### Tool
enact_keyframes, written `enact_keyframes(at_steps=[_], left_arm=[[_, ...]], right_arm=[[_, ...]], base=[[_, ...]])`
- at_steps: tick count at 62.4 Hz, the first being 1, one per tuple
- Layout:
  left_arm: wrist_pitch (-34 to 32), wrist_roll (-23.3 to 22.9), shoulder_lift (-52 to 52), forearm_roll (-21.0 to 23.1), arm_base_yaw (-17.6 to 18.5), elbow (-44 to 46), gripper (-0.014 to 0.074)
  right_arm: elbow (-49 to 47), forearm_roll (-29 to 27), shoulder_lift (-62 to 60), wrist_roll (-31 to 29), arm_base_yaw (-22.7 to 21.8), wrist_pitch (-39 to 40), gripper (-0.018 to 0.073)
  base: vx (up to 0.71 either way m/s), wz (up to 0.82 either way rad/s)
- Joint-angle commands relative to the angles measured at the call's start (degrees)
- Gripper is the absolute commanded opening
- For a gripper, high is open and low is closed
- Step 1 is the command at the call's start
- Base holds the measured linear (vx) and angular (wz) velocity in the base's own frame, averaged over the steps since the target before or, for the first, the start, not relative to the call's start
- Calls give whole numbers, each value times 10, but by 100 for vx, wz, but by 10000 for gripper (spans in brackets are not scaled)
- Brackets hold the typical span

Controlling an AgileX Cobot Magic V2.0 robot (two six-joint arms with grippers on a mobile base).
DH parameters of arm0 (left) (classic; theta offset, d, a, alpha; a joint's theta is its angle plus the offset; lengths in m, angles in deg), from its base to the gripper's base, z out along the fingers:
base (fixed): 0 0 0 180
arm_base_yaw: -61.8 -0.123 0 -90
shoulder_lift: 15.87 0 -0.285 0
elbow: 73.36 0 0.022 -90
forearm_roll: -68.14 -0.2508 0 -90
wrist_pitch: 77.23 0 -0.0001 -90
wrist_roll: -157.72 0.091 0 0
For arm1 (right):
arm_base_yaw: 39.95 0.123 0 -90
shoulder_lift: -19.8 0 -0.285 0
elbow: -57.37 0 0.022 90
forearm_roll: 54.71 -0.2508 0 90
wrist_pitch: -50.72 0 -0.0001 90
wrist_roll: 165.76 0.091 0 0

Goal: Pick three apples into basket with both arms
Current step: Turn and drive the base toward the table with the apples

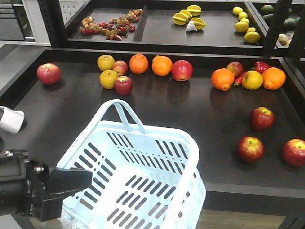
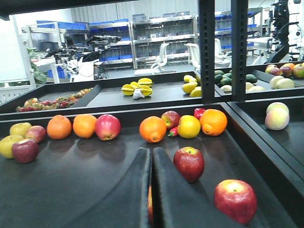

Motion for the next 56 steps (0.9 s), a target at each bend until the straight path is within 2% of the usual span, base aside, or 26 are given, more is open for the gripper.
enact_keyframes(at_steps=[1, 56], left_arm=[[-31, 1, 7, 32, 3, 18, -7], [-31, 1, 7, 32, 3, 18, -7]], right_arm=[[8, 3, -6, -6, -3, 41, -4], [8, 3, -6, -6, -3, 41, -4]], base=[[6, -11], [9, -9]])
